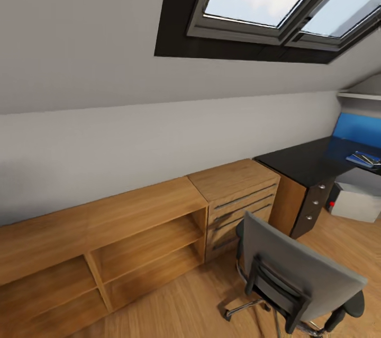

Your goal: In the bedroom, organize the workspace by keeping the computer under the desk, ensuring the monitor is on the desk, placing the keyboard on the desk next to the monitor, placing the mouse on the desk next to the keyboard, moving the folder from the swivel chair onto the desk next to the mouse, stacking the notebook on top of the folder with the pen on top of the notebook, and positioning the swivel chair next to the desk.

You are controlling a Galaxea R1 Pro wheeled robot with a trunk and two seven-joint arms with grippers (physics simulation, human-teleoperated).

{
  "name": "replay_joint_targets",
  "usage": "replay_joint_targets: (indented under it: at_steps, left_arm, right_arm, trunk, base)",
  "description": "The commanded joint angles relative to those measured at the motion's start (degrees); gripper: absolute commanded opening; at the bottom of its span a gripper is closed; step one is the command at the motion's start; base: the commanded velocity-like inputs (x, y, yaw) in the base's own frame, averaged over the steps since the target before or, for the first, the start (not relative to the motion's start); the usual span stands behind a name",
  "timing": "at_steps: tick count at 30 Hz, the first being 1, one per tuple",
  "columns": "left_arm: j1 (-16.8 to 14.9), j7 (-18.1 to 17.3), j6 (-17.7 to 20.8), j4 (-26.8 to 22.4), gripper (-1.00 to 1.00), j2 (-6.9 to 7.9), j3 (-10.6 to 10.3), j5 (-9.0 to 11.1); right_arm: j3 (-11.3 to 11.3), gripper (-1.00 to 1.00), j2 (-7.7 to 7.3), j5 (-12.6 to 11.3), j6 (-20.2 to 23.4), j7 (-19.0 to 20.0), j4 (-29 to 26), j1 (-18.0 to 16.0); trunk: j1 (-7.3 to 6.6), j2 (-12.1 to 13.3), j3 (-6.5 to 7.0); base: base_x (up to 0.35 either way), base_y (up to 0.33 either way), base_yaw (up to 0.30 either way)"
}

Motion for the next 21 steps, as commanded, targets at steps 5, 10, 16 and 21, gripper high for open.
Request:
replay_joint_targets:
  at_steps: [5, 10, 16, 21]
  left_arm:
    - [-0.03, 0.42, -0.09, -0.08, 1.0, 0.08, -0.39, 0.1]
    - [-0.03, 0.38, -0.14, -0.07, 1.0, 0.12, -0.34, 0.1]
    - [-0.03, 0.38, -0.2, -0.07, 1.0, 0.12, -0.41, 0.1]
    - [-0.03, 0.36, -0.21, -0.07, 1.0, 0.06, -0.44, 0.08]
  right_arm:
    - [0.49, 1.0, -0.02, -0.24, -0.05, -0.32, -0.02, -0.06]
    - [0.49, 1.0, -0.02, -0.31, -0.05, -0.32, -0.02, -0.08]
    - [0.49, 1.0, -0.02, -0.31, -0.05, -0.32, -0.02, -0.06]
    - [0.49, 1.0, -0.02, -0.31, -0.05, -0.32, -0.02, -0.06]
  trunk:
    - [0.04, -0.13, 0.03]
    - [0.04, -0.13, 0.19]
    - [0.04, -0.13, 0.39]
    - [0.04, -0.13, 0.56]
  base:
    - [0.003, 0.003, -0.273]
    - [0.001, 0.004, -0.273]
    - [0.139, 0.162, -0.274]
    - [0.205, 0.228, -0.273]
